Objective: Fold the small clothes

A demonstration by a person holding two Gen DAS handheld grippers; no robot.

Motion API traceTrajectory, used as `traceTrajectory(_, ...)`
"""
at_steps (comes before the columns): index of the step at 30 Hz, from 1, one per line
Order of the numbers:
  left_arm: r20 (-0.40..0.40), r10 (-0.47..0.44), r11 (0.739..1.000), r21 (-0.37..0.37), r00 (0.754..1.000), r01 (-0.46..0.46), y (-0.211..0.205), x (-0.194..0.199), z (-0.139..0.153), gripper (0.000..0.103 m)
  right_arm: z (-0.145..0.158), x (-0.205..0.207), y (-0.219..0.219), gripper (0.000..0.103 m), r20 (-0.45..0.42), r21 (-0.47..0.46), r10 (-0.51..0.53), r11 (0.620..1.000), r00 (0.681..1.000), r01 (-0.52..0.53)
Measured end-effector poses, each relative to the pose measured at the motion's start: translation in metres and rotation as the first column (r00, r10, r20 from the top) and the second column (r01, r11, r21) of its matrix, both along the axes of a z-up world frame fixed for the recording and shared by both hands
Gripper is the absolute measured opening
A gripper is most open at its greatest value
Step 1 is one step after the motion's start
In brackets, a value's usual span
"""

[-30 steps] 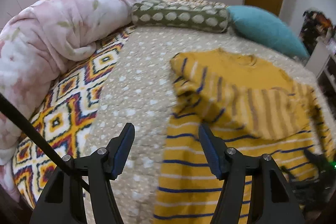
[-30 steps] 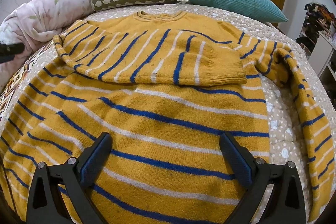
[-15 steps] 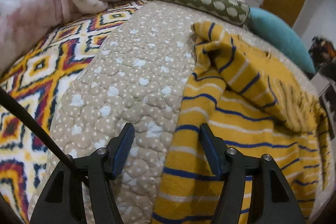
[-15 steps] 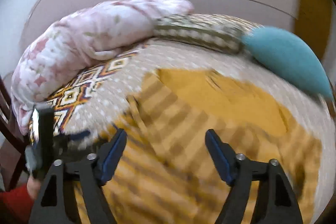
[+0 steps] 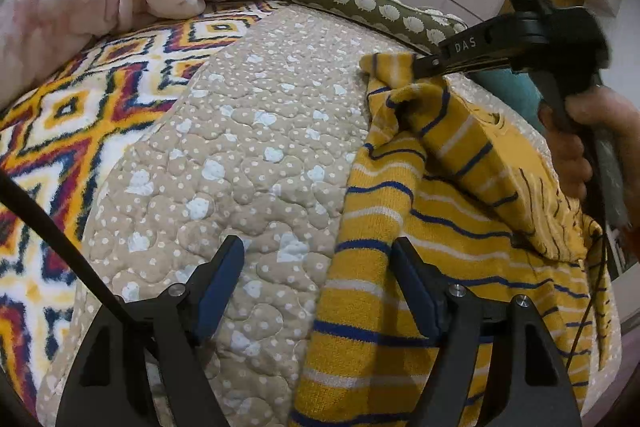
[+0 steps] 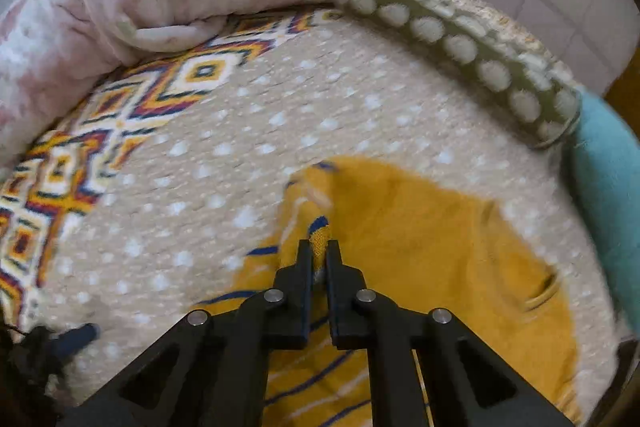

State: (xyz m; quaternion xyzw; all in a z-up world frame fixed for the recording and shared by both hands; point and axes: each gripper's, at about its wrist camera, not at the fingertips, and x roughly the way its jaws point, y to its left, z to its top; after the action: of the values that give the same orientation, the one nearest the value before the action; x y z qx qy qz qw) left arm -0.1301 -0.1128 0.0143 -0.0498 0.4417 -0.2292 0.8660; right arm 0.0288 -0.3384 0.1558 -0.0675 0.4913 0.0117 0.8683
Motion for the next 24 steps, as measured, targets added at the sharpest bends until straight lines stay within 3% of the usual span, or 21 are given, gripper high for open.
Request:
traceTrajectory(2,-0.002,0.001,1.0,-0.006,1.0,-0.001,0.0,0.0,0.0,0.074,0.0,0.012,-0.024,0.005,0.014,-0.044,-0.114,0.992,0.993,0.114)
traceTrajectory(4,-0.003,0.001,1.0,-0.004,1.0,-0.001,0.0,0.0,0.0,0.074,-0.008,0.025,-0.039,0.006,0.027,-0.174,-0.204,0.963,0.979,0.205)
traceTrajectory(6,-0.004,0.001,1.0,-0.005,1.0,-0.001,0.0,0.0,0.0,0.074,-0.018,0.031,-0.045,0.006,-0.013,-0.228,-0.232,0.948,0.973,0.223)
traceTrajectory(7,-0.005,0.001,1.0,-0.007,1.0,-0.001,0.0,0.0,0.0,0.074,-0.015,0.027,-0.044,0.007,-0.004,-0.214,-0.227,0.951,0.974,0.221)
traceTrajectory(9,-0.006,0.001,1.0,-0.01,1.0,-0.002,0.001,0.0,0.0,0.074,0.002,0.012,-0.041,0.022,0.055,-0.166,-0.211,0.962,0.976,0.217)
traceTrajectory(10,-0.007,0.001,1.0,-0.011,1.0,-0.001,0.001,0.0,0.0,0.074,0.013,0.001,-0.039,0.041,0.084,-0.128,-0.205,0.968,0.975,0.215)
traceTrajectory(11,-0.008,0.001,1.0,-0.013,1.0,-0.002,0.001,0.0,0.0,0.075,0.024,-0.011,-0.037,0.054,0.112,-0.088,-0.195,0.975,0.974,0.206)
traceTrajectory(15,-0.013,0.003,0.999,-0.048,1.0,-0.003,0.006,0.001,0.001,0.075,0.048,-0.053,-0.011,0.055,0.141,0.043,-0.087,0.996,0.986,0.082)
traceTrajectory(17,-0.024,-0.003,0.996,-0.089,1.0,0.0,0.014,0.002,0.004,0.074,0.046,-0.064,0.006,0.067,0.132,0.058,-0.017,0.998,0.991,0.01)
traceTrajectory(18,-0.038,-0.002,0.994,-0.11,0.999,-0.002,0.02,0.002,0.008,0.074,0.041,-0.071,0.02,0.074,0.121,0.036,0.037,0.998,0.992,-0.042)
traceTrajectory(21,0.008,0.05,0.993,-0.111,0.999,-0.049,0.048,-0.018,0.033,0.074,0.017,-0.077,0.053,0.076,0.073,-0.07,0.136,0.989,0.988,-0.131)
traceTrajectory(24,0.066,0.076,0.994,-0.089,0.995,-0.07,0.069,-0.042,0.053,0.074,-0.014,-0.073,0.077,0.074,0.053,-0.291,0.163,0.946,0.985,-0.141)
